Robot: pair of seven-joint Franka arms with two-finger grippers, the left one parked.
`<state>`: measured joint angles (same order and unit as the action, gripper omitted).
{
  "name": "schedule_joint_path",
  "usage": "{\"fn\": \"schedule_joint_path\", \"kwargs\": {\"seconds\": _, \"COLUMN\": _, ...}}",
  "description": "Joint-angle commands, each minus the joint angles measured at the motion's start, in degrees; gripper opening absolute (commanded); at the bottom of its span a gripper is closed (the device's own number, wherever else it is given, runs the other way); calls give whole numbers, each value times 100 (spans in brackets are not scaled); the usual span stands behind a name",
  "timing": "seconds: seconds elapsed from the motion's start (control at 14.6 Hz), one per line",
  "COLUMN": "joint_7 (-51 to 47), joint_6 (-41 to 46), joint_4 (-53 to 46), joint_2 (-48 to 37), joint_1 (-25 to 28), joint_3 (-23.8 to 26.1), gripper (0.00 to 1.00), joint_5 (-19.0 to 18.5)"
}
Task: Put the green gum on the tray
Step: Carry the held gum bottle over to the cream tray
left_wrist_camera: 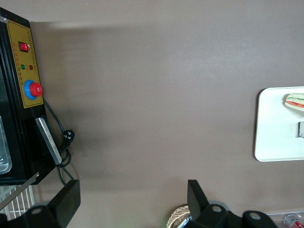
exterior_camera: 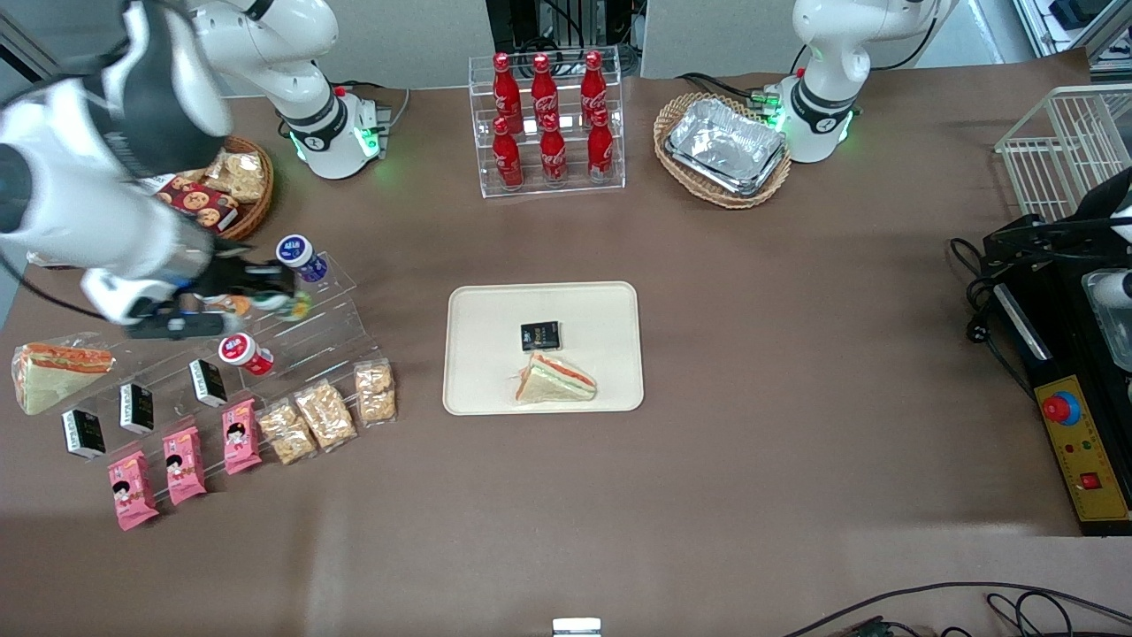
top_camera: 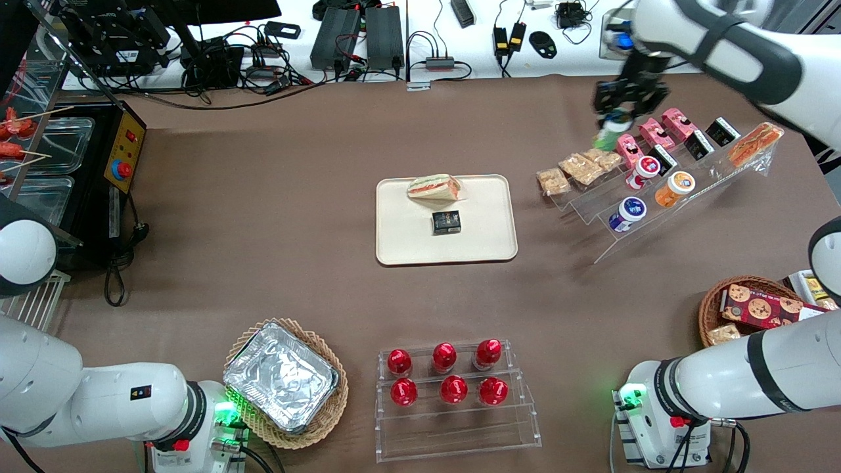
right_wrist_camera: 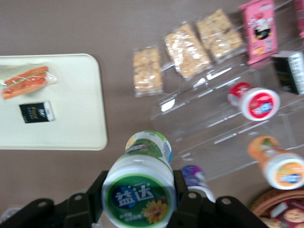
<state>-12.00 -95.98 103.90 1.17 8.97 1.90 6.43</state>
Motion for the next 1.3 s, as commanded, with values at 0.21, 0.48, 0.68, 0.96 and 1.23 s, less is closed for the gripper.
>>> {"fn": "schedule_joint_path", "kwargs": {"seconds": 0.21, "joint_7": -1164, "joint_6": -921, "joint_4": 24, "joint_2": 928, "joint_1": 982, "joint_3": 39, "gripper": 31, "joint_5": 366}}
{"fn": "schedule_joint_path", "kwargs": {"seconds": 0.48, "joint_7": -1338, "joint_6": -2247, "joint_4": 849, "joint_2": 1070, "joint_1": 1369, "joint_3": 30, "gripper": 31, "joint_5": 517}}
{"fn": "schedule_joint_path", "kwargs": {"seconds": 0.68, "joint_7": -1936, "joint_6": -3056, "joint_4": 1290, "joint_2": 1245, "joint_1": 1862, "joint_3": 21, "gripper": 31, "joint_5": 456}}
{"fn": "schedule_joint_path", "kwargs": {"seconds": 0.96, "joint_7": -1946, "joint_6": -3479, "joint_4": 1352, "joint_2": 1588, "joint_1": 2038, "joint_3": 21, "gripper": 31, "joint_5": 456}}
{"fn": "schedule_joint_path", "kwargs": {"seconds": 1.23, "joint_7": -1964, "joint_6": -4086, "joint_4": 1545, "joint_2": 1860, "joint_1": 2091, "joint_3": 30, "gripper": 31, "joint_5": 456}}
